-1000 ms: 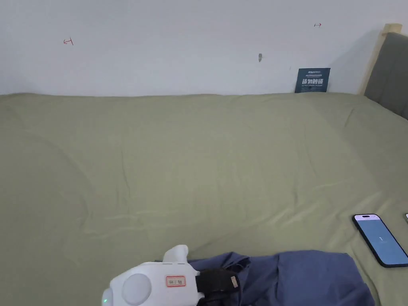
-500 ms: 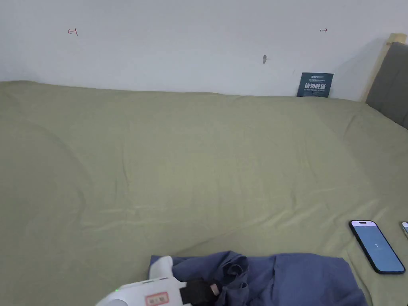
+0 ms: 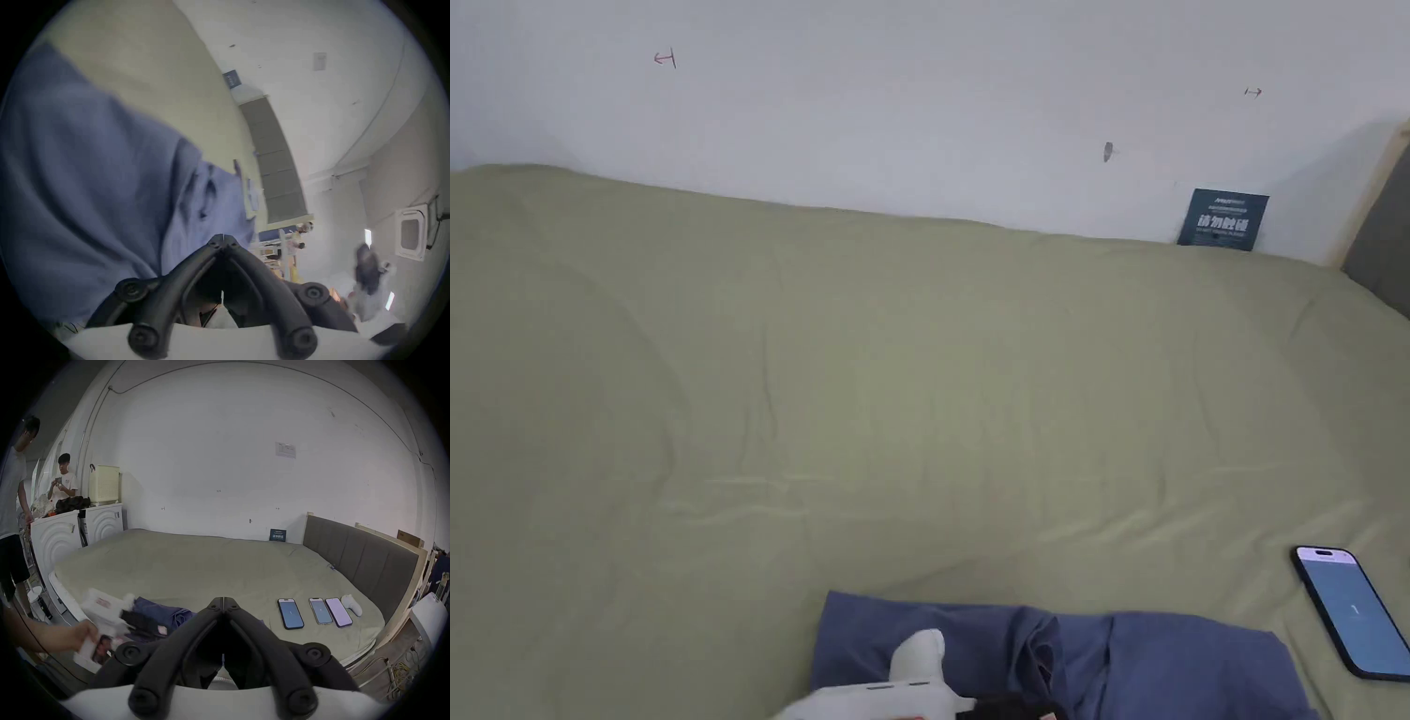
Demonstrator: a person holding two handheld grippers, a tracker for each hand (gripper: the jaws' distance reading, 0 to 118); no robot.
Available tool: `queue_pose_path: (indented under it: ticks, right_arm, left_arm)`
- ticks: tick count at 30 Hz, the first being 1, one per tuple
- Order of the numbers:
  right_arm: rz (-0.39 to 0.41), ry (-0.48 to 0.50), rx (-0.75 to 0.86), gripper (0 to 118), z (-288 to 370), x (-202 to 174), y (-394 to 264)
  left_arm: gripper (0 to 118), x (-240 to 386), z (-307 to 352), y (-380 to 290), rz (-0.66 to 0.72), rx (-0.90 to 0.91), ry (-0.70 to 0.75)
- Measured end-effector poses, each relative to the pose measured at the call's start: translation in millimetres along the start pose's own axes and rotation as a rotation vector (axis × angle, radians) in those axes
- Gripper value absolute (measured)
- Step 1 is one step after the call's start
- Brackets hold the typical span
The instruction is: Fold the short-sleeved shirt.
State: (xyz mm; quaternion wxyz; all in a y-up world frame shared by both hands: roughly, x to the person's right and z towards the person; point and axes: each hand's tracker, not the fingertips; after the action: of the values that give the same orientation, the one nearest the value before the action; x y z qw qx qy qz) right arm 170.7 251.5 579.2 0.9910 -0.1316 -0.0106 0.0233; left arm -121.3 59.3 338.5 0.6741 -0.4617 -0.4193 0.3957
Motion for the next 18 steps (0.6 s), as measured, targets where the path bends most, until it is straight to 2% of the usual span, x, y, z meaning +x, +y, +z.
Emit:
queue_pose_path:
  ticks: [1, 2, 4, 5, 6, 9, 13, 16, 18]
  right_arm:
    - [0.000, 0.008, -0.003, 0, -2.6, -0.2, -1.1]
    - [-0.001, 0.013, -0.007, 0, -5.5, -1.4, -2.2]
    - [-0.005, 0.032, -0.013, 0, -10.9, -3.9, -4.8]
    - [-0.005, 0.040, -0.018, 0, -13.9, -4.9, -6.2]
    - [-0.005, 0.046, -0.023, 0, -16.7, -6.6, -7.3]
    - [0.001, 0.073, -0.033, 0, -21.5, -10.8, -8.5]
    - [0.007, 0.088, -0.036, 0, -23.0, -12.0, -8.5]
    - [-0.001, 0.091, -0.036, 0, -23.0, -10.0, -8.2]
    - [-0.013, 0.089, -0.042, 0, -23.2, -6.3, -8.8]
  left_arm:
    - [2, 4.3, 17.0, 7.6, -0.011, -0.006, -0.019]
    - [12, 6.9, 35.9, 15.8, -0.019, -0.005, 0.012]
    - [74, 6.0, 72.3, 34.6, -0.059, 0.027, 0.110]
    - [94, 1.0, 88.3, 41.9, -0.058, 0.043, 0.169]
    - [100, -4.8, 105.1, 47.4, -0.031, 0.076, 0.227]
    - [100, -33.4, 138.0, 60.0, 0.079, 0.113, 0.298]
    - [100, -71.3, 141.3, 63.6, 0.212, 0.058, 0.280]
    - [99, -70.9, 121.6, 62.1, 0.196, 0.074, 0.131]
    - [95, -73.2, 98.4, 62.3, 0.256, 0.020, 0.108]
